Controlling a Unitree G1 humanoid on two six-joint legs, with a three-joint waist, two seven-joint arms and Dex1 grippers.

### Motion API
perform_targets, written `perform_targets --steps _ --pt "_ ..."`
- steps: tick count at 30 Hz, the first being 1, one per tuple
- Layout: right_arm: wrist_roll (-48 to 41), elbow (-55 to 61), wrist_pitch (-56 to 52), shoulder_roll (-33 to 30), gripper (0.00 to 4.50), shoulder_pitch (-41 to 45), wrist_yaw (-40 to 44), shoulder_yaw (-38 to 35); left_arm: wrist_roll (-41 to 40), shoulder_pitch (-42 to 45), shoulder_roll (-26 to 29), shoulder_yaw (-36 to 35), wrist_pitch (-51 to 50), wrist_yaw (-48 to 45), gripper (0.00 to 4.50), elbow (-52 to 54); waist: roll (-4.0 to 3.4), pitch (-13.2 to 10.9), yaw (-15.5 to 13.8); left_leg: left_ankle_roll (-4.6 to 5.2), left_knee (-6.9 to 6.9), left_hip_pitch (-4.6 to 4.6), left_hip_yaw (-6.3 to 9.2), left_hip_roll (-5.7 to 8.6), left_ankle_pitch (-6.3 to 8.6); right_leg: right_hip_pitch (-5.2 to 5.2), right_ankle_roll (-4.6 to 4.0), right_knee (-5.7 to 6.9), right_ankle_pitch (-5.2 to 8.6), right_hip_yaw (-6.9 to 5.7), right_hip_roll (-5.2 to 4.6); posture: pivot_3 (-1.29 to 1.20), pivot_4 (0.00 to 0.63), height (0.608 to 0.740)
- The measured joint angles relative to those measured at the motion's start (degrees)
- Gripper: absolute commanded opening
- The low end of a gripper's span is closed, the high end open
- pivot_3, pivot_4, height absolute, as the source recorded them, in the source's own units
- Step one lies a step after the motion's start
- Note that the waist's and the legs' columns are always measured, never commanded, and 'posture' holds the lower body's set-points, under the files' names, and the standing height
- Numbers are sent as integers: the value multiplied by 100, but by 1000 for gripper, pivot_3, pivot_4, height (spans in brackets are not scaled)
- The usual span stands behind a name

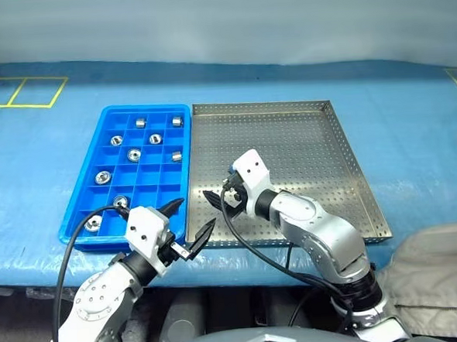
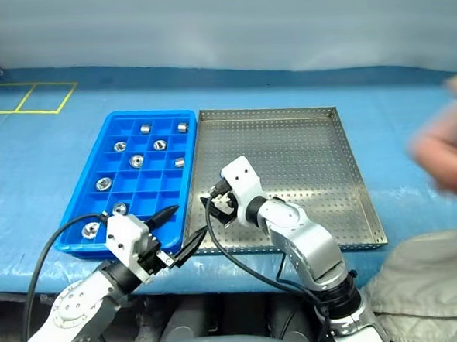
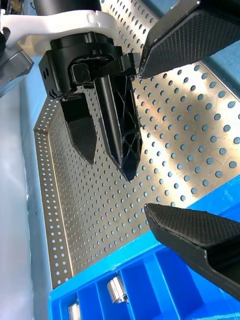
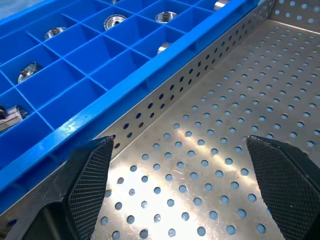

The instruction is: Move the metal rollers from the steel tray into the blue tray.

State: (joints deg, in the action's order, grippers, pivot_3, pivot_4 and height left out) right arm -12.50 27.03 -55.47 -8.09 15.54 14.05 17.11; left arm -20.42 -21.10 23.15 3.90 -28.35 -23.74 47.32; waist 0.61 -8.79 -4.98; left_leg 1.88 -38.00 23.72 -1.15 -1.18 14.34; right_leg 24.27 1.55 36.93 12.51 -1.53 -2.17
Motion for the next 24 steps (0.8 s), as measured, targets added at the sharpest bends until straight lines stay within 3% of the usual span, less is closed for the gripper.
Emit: perform_targets --steps 24 --pt "177 -156 -3 100 4480 -6 -288 -48 15 -29 8 84 9 20 4371 -7 0 0 1 0 0 0 0 0 0 0 1 1 -1 2 1 248 150 740"
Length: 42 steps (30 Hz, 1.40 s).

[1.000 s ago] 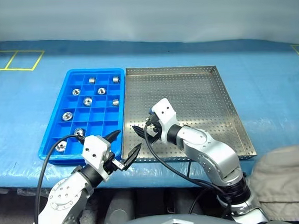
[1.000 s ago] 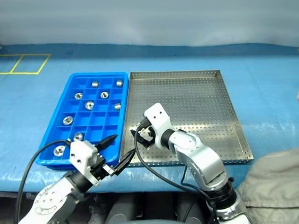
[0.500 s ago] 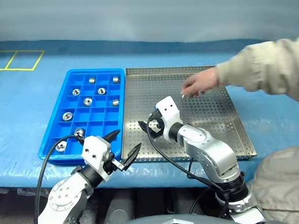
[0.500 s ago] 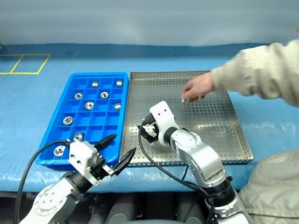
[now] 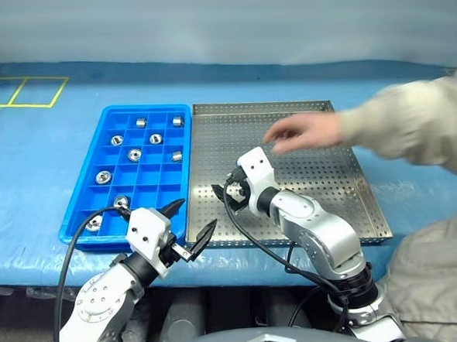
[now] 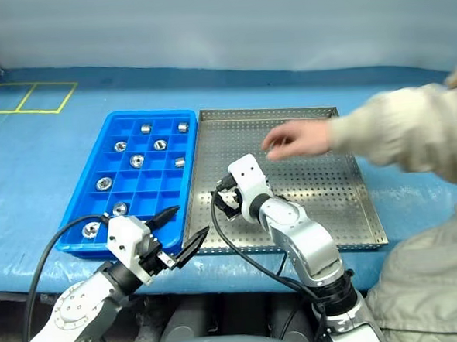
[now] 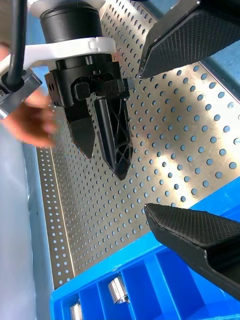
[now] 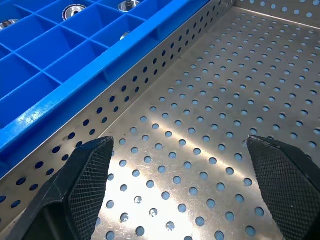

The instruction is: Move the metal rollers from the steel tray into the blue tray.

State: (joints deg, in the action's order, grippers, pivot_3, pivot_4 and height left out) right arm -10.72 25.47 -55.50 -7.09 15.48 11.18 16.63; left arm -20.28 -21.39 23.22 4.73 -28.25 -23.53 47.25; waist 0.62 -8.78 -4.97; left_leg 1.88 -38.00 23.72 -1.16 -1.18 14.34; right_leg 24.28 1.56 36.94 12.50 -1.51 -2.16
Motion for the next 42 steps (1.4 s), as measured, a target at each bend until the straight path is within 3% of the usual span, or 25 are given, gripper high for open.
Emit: perform_targets --steps 42 --pt "-52 21 -15 149 4480 5 -111 -98 -20 137 119 17 -18 -36 4371 -7 0 0 4 0 0 0 0 0 0 1 0 0 0 1 1 238 150 740"
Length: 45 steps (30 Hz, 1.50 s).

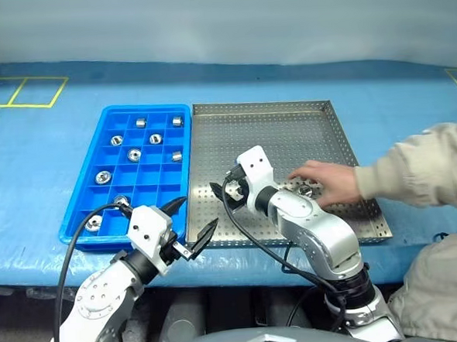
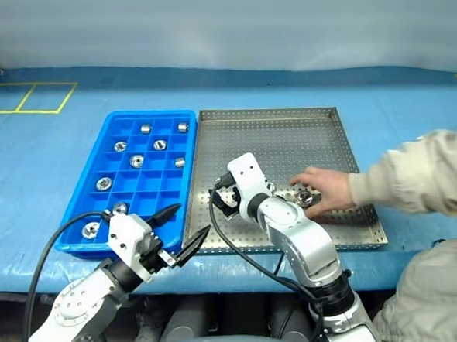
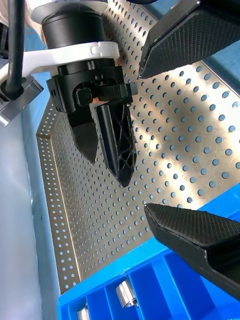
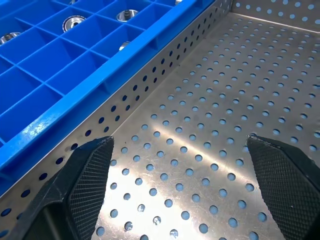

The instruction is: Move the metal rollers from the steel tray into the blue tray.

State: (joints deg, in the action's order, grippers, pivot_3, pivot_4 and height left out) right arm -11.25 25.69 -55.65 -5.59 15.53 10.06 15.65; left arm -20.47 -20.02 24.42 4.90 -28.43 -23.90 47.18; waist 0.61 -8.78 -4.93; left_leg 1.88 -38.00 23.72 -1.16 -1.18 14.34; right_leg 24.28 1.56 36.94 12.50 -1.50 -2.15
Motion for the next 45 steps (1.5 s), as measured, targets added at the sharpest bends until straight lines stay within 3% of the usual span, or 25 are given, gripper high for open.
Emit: perform_targets --steps 10,32,42,45 --pt "5 0 14 42 4480 120 -23 -51 0 76 46 19 1 -93 4371 -34 0 0 7 0 -1 -1 -2 0 0 0 0 1 0 2 1 217 150 740" --pt "11 384 -438 138 4480 -245 -552 -1121 27 529 169 250 31 -388 4371 -404 0 0 163 0 -2 -7 -14 -3 -1 2 2 7 -4 26 8 146 150 740" --pt "169 -665 74 283 4480 -294 -627 -998 29 505 203 323 31 -392 4371 -419 0 1 229 1 0 -11 -28 -1 -1 4 14 6 -11 49 10 182 150 740" --pt "180 -894 260 278 3917 -314 -589 -999 31 463 201 323 31 -362 4371 -419 1 1 225 1 -1 -11 -30 -1 -1 5 15 6 -12 51 10 194 150 740"
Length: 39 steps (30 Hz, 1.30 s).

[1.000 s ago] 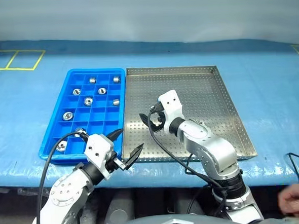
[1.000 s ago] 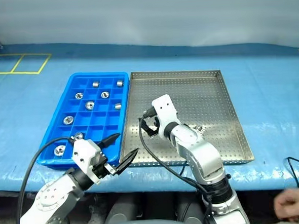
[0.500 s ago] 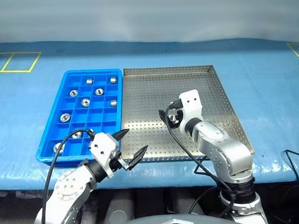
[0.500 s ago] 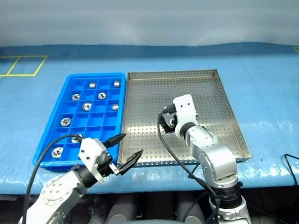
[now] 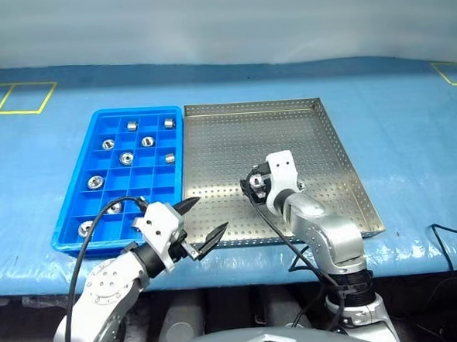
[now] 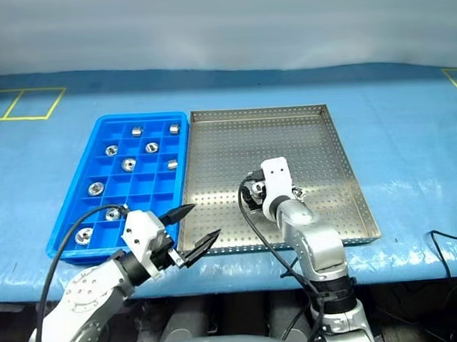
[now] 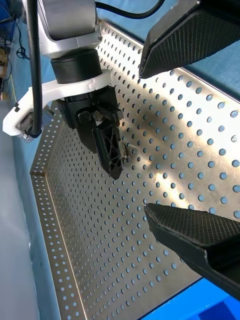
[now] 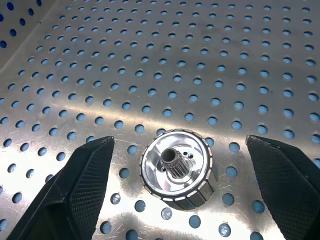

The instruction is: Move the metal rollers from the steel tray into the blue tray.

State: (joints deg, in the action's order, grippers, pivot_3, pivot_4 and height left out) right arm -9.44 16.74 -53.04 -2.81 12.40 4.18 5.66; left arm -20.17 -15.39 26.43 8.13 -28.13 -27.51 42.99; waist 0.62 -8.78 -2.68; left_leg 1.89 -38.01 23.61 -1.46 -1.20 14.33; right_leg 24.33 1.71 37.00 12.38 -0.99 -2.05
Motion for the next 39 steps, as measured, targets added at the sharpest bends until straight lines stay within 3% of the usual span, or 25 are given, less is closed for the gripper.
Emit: perform_targets --steps 7,12,21,29,39 --pt "10 -56 179 -76 1757 -14 144 120 11 -55 -63 5 19 110 4371 1 0 0 -21 0 0 -1 -2 -1 0 0 4 0 -2 3 0 229 150 740" --pt "-8 -43 143 -94 1739 100 257 168 120 -235 -140 -52 106 270 4371 10 -1 -1 -49 1 1 0 -4 -2 0 4 4 1 -2 5 1 280 150 740" --pt "-50 -237 433 364 1736 1589 734 717 437 -796 -639 -748 413 1118 4371 382 1 -1 -306 -2 10 1 -2 -20 0 11 7 -1 -16 4 27 448 150 740" --pt "-2 -1360 1008 702 1736 1936 1215 1312 787 -1650 -985 -899 627 1564 4371 727 0 -2 -811 -5 12 10 -5 -22 1 18 -5 -10 -6 2 29 568 150 740" --pt "147 -2543 1766 787 1734 2409 1558 1390 1008 -1972 -1233 -849 742 1788 4371 905 0 -2 -1539 -16 11 15 -7 -34 6 30 -17 -10 2 -1 45 572 150 740"
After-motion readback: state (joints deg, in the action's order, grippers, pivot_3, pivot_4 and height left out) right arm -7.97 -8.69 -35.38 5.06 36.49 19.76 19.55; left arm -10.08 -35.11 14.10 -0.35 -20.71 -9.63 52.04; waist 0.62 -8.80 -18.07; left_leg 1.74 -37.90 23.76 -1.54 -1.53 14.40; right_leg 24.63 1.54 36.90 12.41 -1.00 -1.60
